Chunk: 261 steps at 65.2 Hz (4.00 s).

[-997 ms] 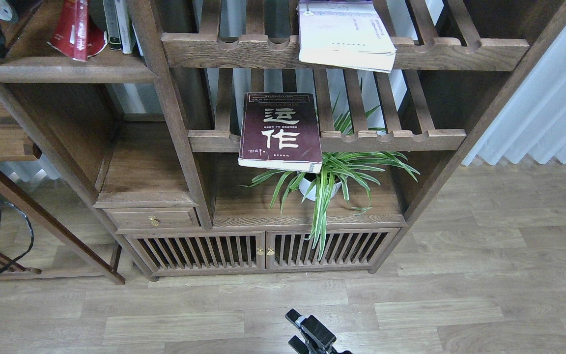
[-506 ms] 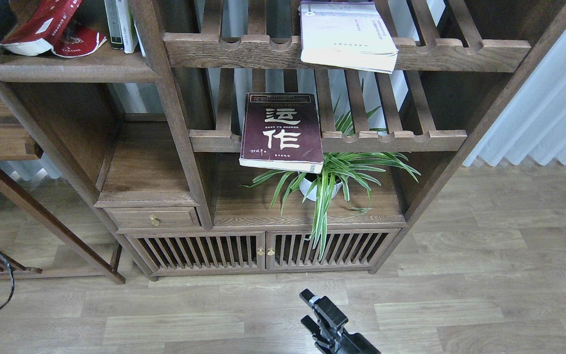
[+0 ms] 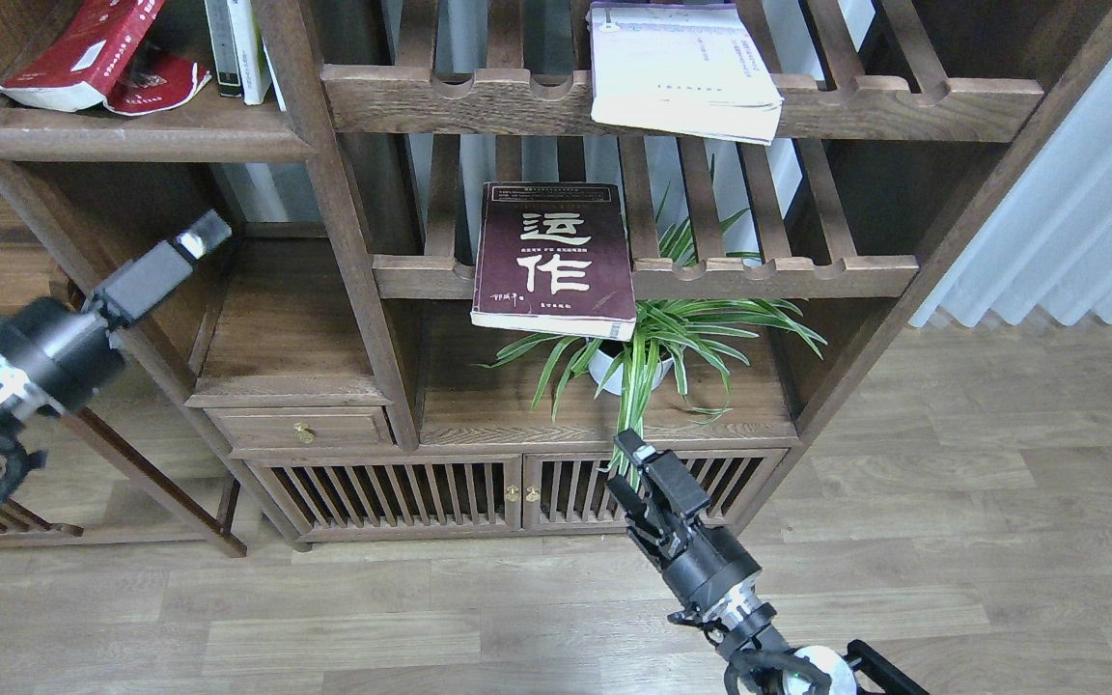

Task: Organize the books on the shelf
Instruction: 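Reach the right gripper up and grasp the white booklet, then pull the white booklet down and hold it with both grippers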

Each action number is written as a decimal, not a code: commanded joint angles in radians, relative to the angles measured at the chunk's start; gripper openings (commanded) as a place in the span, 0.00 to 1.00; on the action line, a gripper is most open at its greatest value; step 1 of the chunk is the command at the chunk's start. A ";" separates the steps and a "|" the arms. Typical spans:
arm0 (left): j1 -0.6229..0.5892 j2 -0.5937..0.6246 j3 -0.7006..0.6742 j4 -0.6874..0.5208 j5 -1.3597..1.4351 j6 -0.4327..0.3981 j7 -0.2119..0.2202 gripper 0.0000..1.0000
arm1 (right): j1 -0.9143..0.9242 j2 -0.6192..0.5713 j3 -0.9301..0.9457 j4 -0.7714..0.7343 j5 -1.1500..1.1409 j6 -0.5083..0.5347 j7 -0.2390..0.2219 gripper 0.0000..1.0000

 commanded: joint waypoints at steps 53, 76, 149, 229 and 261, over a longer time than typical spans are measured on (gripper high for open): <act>0.099 -0.003 -0.065 0.069 -0.021 0.000 0.000 0.92 | 0.355 -0.037 0.110 0.188 -0.008 -0.070 0.026 0.99; 0.099 -0.003 -0.065 0.078 -0.021 0.000 0.000 0.92 | 0.453 -0.033 0.108 0.102 -0.009 -0.125 0.027 0.99; 0.099 -0.003 -0.083 0.095 -0.023 0.000 0.000 0.93 | 0.504 0.014 0.200 0.056 0.020 -0.259 0.144 0.04; 0.137 -0.153 0.063 0.225 -0.021 0.000 0.000 0.96 | -0.403 -0.279 0.421 0.278 0.168 0.000 0.047 0.03; 0.162 -0.297 0.498 0.171 -0.468 0.000 -0.010 0.95 | -0.390 -0.080 0.131 0.232 0.165 0.000 -0.089 0.03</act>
